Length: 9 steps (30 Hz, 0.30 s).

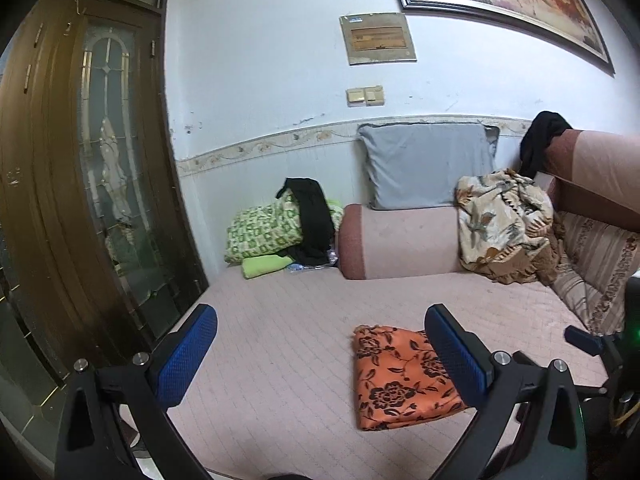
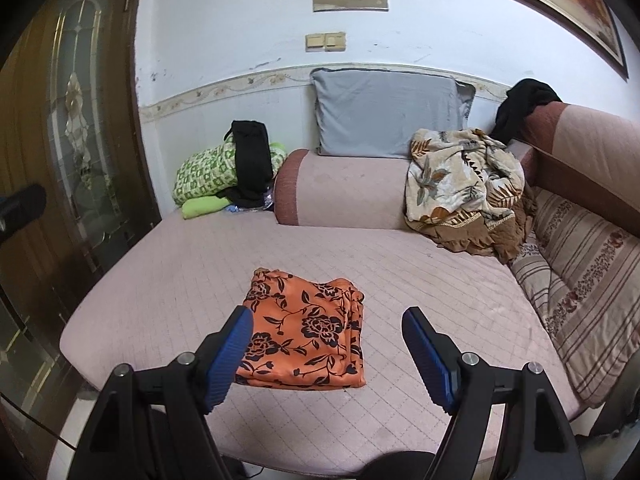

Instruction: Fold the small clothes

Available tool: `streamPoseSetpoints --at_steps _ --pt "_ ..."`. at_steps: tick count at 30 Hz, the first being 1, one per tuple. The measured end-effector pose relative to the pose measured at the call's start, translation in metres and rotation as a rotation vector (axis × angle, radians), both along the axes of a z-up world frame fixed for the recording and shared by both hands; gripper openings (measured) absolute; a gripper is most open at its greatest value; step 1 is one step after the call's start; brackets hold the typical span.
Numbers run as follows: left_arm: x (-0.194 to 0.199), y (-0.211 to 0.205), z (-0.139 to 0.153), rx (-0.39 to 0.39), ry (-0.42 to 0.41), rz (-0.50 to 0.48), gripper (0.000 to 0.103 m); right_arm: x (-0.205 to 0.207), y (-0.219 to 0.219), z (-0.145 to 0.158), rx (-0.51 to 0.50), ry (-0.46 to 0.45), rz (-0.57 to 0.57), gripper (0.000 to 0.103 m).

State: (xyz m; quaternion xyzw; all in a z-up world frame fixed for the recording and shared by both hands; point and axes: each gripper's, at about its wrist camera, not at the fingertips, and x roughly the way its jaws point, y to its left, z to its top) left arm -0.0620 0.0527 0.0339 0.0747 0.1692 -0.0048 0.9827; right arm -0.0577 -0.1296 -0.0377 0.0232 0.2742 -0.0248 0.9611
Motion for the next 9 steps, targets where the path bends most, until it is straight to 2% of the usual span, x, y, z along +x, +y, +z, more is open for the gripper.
streamPoseSetpoints --at_steps 6,9 --pt "-0.003 -0.008 0.005 -0.012 -0.030 -0.063 0.103 0.005 -0.002 -0.002 0.013 0.006 -0.001 0.080" --pt "0.001 -0.012 0.003 0.003 -0.067 -0.041 0.103 0.011 -0.004 -0.006 0.012 0.013 -0.005 0.080"
